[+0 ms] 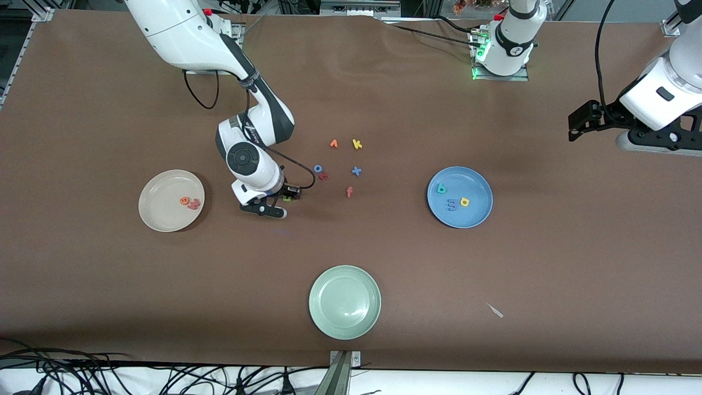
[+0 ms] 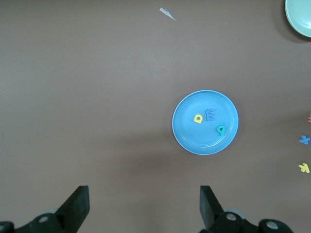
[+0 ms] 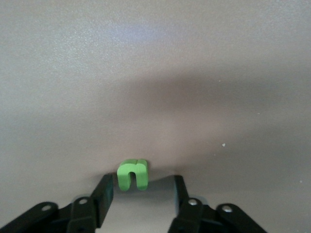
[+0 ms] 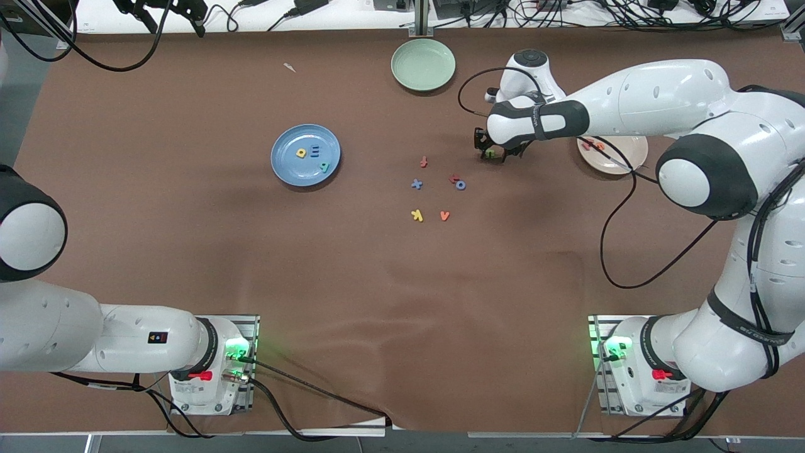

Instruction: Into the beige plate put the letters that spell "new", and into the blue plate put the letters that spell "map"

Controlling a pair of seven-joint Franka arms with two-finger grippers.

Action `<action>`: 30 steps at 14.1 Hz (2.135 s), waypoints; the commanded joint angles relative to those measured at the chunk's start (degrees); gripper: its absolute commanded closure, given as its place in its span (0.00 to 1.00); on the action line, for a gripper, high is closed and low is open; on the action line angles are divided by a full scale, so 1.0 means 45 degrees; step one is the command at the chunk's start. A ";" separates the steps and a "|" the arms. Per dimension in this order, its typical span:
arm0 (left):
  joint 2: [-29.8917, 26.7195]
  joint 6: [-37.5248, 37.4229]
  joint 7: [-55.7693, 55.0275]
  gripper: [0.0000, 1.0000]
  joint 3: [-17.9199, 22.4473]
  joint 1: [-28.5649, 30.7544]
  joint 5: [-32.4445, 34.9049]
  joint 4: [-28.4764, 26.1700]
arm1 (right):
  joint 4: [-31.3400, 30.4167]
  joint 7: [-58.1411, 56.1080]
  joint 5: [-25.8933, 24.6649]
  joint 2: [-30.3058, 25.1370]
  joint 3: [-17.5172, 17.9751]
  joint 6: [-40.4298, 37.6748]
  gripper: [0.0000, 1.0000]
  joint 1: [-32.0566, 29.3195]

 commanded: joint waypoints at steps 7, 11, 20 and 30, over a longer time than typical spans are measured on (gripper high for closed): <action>0.0187 -0.0333 0.0111 0.00 -0.0006 -0.0038 -0.0119 0.0420 | -0.0017 -0.0012 -0.0047 0.0140 0.0061 0.0406 0.65 -0.0006; 0.0187 -0.0333 0.0111 0.00 -0.0006 -0.0038 -0.0119 0.0420 | -0.0017 0.0085 -0.0027 0.0140 0.0081 0.0406 0.76 -0.0006; 0.0168 -0.0333 0.0111 0.00 -0.0006 -0.0038 -0.0119 0.0420 | 0.1348 -0.0518 0.0012 -0.0502 -0.0288 -0.2419 0.90 -0.0279; 0.0168 -0.0490 0.0130 0.00 -0.0006 -0.0019 -0.0119 0.0420 | 0.0452 -0.7625 -0.0007 -0.2028 -0.4095 -0.5412 0.90 -0.0299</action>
